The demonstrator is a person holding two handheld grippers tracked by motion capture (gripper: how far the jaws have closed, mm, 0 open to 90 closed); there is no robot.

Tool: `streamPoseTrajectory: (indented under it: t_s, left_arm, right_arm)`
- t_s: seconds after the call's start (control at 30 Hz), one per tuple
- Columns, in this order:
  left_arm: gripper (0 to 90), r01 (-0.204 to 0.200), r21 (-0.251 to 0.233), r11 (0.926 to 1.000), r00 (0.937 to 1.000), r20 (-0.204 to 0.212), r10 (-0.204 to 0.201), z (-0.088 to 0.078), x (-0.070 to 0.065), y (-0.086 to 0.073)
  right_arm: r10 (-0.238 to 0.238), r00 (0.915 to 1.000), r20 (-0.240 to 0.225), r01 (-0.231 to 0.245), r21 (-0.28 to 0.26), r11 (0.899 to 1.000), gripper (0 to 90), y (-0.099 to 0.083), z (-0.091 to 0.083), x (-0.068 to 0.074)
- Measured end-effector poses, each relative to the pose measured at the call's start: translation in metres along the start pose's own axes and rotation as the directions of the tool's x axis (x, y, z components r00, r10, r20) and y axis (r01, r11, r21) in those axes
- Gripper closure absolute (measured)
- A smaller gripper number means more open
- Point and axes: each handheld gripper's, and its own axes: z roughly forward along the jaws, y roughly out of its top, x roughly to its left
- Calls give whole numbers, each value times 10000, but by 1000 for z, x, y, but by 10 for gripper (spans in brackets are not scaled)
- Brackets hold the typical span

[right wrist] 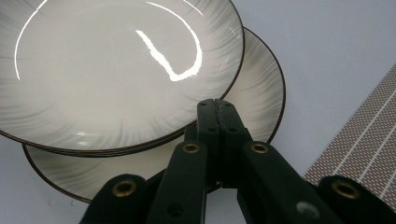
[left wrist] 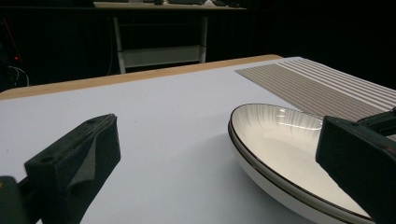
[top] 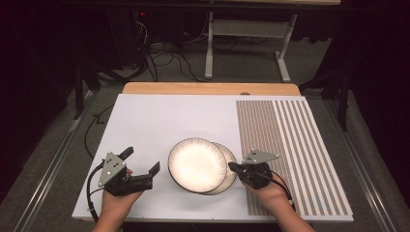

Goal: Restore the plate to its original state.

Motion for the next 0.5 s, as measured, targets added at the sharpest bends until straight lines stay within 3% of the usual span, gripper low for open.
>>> streamPoseTrajectory:
  t_s: [0.23,0.5]
  left_arm:
    - [6,129,121,9998,9999,64,-129,4,0,0]
    - [6,60,191,9998,10000,62,-61,8,1,0]
  right_arm:
    - [151,9998,124,-148,-285,9995,893,0,-9,-4]
    - [726,9962,486,-679,-938,9933,723,-2,-31,-17]
